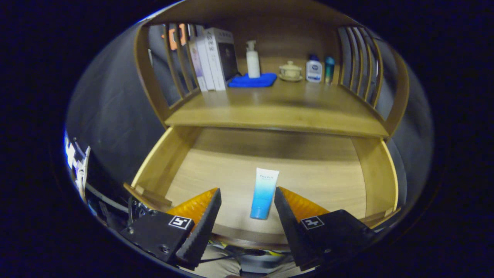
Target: Pull open the drawer, take out the items inside it, and place them on the countertop above the cabinet.
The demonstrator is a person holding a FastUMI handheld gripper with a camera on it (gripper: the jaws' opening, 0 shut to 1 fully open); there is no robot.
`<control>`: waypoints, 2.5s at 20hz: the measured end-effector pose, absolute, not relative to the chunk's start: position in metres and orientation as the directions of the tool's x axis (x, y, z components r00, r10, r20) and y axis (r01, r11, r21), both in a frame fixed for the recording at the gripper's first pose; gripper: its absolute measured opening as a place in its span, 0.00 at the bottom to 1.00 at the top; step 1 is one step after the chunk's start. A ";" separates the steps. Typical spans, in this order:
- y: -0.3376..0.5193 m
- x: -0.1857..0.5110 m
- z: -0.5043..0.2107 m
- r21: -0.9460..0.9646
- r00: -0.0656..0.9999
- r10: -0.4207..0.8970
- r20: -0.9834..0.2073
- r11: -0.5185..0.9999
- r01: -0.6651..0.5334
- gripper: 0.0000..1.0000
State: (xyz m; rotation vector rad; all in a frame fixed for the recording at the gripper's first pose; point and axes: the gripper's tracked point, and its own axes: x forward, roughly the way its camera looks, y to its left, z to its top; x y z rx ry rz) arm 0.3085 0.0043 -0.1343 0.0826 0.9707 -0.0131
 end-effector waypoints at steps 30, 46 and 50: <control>-0.011 0.329 -0.203 -0.050 0.263 -0.104 -0.959 0.978 0.203 0.40; -0.006 0.362 -0.101 -0.048 0.487 -0.117 -0.865 0.987 0.152 0.38; -0.008 0.381 -0.083 -0.028 0.516 -0.115 -0.849 0.985 0.172 0.38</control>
